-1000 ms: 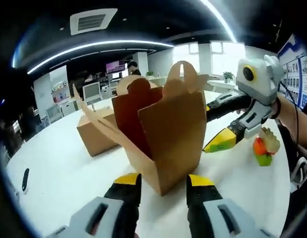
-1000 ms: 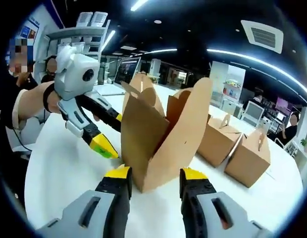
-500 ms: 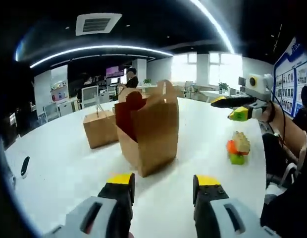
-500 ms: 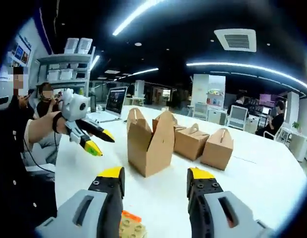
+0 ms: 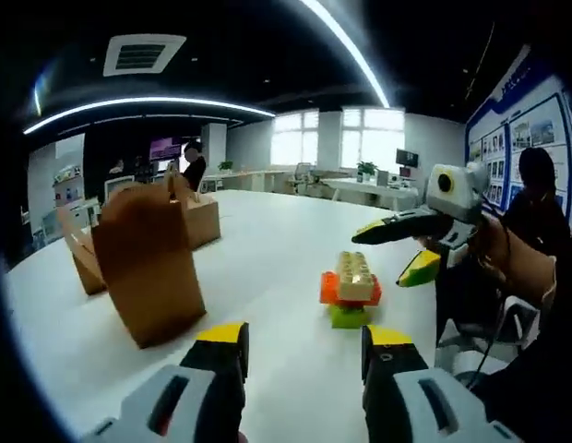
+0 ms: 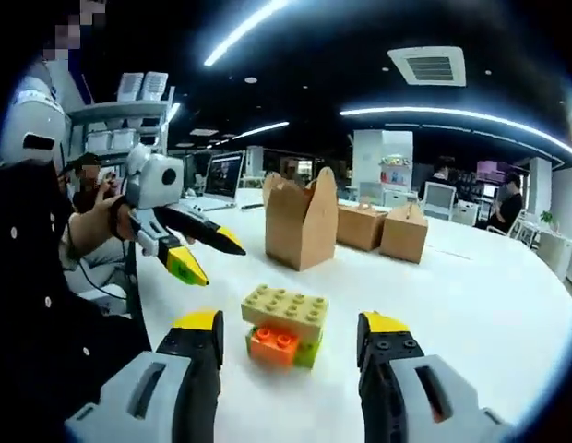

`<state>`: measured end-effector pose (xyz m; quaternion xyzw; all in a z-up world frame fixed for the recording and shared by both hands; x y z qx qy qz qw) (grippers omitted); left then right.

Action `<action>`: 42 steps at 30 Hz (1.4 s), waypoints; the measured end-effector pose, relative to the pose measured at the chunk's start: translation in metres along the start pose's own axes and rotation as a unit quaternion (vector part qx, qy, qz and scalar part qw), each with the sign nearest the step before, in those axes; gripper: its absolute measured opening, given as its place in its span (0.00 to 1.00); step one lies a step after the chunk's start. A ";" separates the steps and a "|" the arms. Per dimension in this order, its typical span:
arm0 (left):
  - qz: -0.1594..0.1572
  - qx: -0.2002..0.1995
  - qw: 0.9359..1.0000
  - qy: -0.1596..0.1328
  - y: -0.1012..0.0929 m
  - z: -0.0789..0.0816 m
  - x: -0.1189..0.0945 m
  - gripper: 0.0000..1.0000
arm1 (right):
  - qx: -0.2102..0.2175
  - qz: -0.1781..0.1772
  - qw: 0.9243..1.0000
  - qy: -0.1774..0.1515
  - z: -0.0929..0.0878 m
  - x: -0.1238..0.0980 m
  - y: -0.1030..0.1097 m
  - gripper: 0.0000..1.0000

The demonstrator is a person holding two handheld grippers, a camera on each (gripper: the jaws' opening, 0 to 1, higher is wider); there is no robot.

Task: Pick up one paper box from the group, open the paper box, and remove the item inside

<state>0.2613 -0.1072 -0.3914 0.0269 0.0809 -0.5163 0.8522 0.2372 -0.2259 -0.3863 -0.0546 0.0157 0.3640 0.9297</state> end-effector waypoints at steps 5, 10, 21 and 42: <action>-0.010 -0.001 1.000 -0.002 -0.022 -0.005 0.026 0.51 | -0.029 0.069 0.996 0.041 -0.024 -0.002 0.006 0.60; -0.019 0.010 1.000 -0.007 -0.041 -0.002 0.043 0.51 | -0.045 0.113 0.990 0.077 -0.041 0.007 -0.009 0.57; 0.001 -0.019 0.999 -0.032 -0.039 0.004 0.054 0.29 | -0.033 0.167 0.984 0.059 -0.039 0.028 -0.002 0.45; -0.013 -0.019 0.998 -0.061 0.010 0.019 -0.017 0.25 | -0.090 0.136 0.987 -0.001 -0.003 0.080 0.067 0.30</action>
Point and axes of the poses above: the point that each gripper's makers call its tool centre point, and the gripper's own axes: x roughly forward along the fingers, y roughly to its left, z roughly out of its top, the point moved 1 cm from there along -x, roughly backward along the fingers, and after that the axes turned 13 degrees about -y, right-handed, at the moved point
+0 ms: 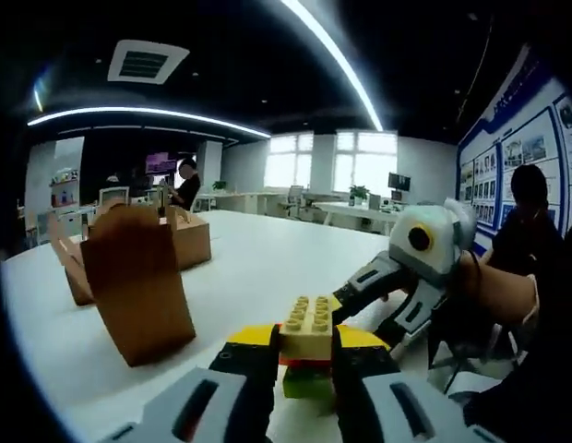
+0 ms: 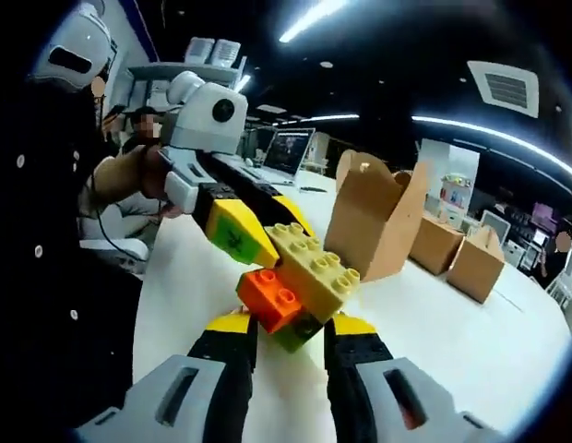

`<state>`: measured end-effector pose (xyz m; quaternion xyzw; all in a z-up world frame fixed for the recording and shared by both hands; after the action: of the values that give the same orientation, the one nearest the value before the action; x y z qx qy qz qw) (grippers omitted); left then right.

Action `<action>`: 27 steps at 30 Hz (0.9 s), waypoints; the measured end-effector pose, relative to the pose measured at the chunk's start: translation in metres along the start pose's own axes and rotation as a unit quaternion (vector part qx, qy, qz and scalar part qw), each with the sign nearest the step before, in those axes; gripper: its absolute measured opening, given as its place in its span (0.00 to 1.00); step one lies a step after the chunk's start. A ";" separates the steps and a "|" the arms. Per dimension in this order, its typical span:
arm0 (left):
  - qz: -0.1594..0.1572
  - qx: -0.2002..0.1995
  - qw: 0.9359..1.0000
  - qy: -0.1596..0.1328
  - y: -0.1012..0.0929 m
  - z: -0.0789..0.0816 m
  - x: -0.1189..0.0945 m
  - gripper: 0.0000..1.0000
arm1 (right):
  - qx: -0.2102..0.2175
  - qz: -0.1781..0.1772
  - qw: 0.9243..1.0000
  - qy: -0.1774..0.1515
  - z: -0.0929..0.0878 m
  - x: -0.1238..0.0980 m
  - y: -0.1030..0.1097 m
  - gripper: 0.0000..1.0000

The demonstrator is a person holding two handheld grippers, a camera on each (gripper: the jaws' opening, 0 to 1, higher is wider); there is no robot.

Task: Pick up one paper box from the group, open the paper box, and remove the item inside

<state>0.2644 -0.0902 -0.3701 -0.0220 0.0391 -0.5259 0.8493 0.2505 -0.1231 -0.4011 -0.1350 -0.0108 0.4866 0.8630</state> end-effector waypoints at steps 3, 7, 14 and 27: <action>0.000 0.002 1.000 -0.002 0.009 -0.001 -0.016 0.25 | -0.024 -0.012 1.000 -0.007 0.006 0.017 0.006 0.30; 0.000 0.010 1.000 0.001 0.027 -0.003 -0.032 0.25 | -0.037 -0.060 0.997 -0.003 0.007 0.040 0.011 0.30; -0.029 0.003 1.000 0.009 0.051 -0.012 -0.040 0.26 | -0.044 -0.141 0.989 0.026 -0.001 0.057 0.013 0.29; -0.056 -0.021 0.998 0.000 0.064 -0.015 -0.033 0.26 | -0.038 -0.211 0.976 0.044 -0.006 0.062 0.006 0.25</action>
<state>0.3054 -0.0323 -0.3887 -0.0424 0.0486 -0.5721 0.8177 0.2784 -0.0693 -0.4149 -0.1836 -0.0194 0.2863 0.9402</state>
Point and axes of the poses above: the point that each gripper's makers call its tool centre point, and the gripper's own axes: x roughly forward along the fingers, y roughly to its left, z roughly out of its top, the point moved 1 cm from there along -x, roughly backward along the fingers, and after that the axes turned 13 degrees about -y, right-handed, at the moved point
